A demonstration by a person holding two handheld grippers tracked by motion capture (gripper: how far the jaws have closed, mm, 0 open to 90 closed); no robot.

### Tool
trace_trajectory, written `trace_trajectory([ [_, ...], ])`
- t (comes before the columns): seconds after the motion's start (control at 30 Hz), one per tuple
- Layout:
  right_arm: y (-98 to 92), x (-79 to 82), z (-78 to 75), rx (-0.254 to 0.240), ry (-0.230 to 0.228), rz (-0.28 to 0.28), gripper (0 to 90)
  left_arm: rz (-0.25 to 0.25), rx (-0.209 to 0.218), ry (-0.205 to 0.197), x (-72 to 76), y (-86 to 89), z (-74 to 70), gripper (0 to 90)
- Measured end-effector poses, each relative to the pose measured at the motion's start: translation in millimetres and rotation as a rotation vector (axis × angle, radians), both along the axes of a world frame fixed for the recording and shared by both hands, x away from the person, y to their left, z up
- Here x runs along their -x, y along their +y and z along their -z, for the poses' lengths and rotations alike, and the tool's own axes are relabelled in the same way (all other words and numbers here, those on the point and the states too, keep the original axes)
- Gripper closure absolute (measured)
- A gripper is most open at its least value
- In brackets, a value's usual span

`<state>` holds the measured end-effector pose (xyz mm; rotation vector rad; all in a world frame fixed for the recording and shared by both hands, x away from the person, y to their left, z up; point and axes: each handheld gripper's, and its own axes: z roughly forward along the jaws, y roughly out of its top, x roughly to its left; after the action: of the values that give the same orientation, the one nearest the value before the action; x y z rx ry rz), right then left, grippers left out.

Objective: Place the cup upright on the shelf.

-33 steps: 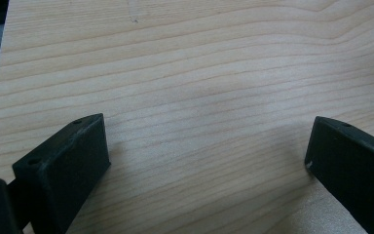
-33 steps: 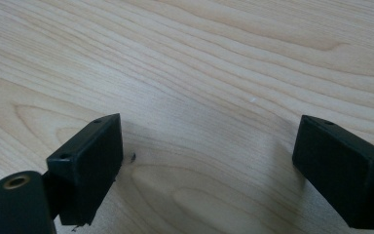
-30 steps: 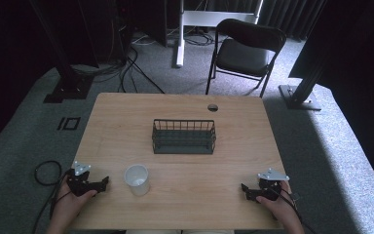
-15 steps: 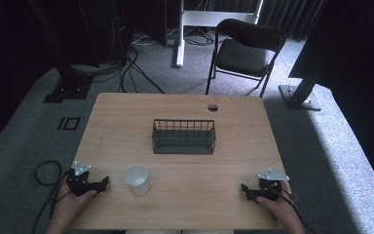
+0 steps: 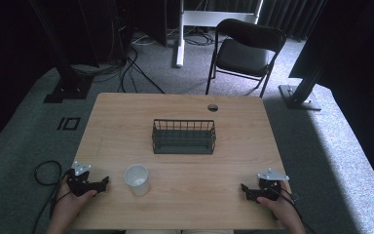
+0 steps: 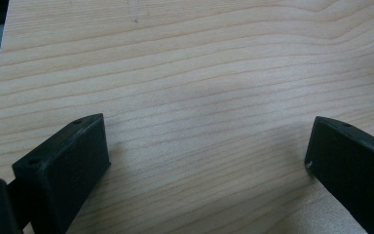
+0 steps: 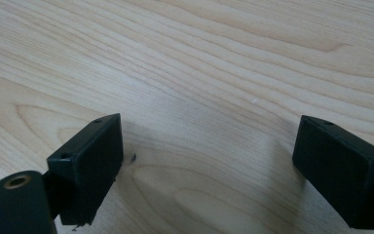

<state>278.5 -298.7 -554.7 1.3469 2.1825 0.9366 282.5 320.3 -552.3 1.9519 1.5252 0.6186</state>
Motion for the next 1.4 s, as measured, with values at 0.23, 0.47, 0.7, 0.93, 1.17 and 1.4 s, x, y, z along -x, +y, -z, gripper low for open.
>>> trace_trajectory([
  [0.23, 7.7, -3.0, -5.8, -0.016, -0.016, -0.026, 11.2, 0.000, 0.000, 0.000, 0.0, 0.0, 0.0, 2.6],
  [0.47, 17.1, -6.5, -14.2, -0.015, -0.043, -0.071, 11.3, 0.000, 0.000, -0.001, 0.0, 0.0, 0.1, 2.6],
  [0.7, 28.8, -9.2, -17.7, -0.030, -0.053, -0.104, 11.3, 0.000, 0.000, 0.000, 0.0, 0.0, 0.0, 2.6],
  [0.93, 44.1, -11.6, -19.9, -0.044, -0.059, -0.152, 11.3, 0.000, 0.000, 0.000, 0.0, 0.0, 0.0, 2.6],
  [1.17, 59.3, -14.9, -21.9, -0.047, -0.057, -0.196, 11.3, 0.000, 0.000, 0.000, 0.0, 0.0, 0.0, 2.6],
  [1.4, 75.4, -19.3, -25.9, -0.062, -0.067, -0.237, 11.3, 0.000, 0.000, 0.000, 0.0, 0.0, 0.0, 2.6],
])
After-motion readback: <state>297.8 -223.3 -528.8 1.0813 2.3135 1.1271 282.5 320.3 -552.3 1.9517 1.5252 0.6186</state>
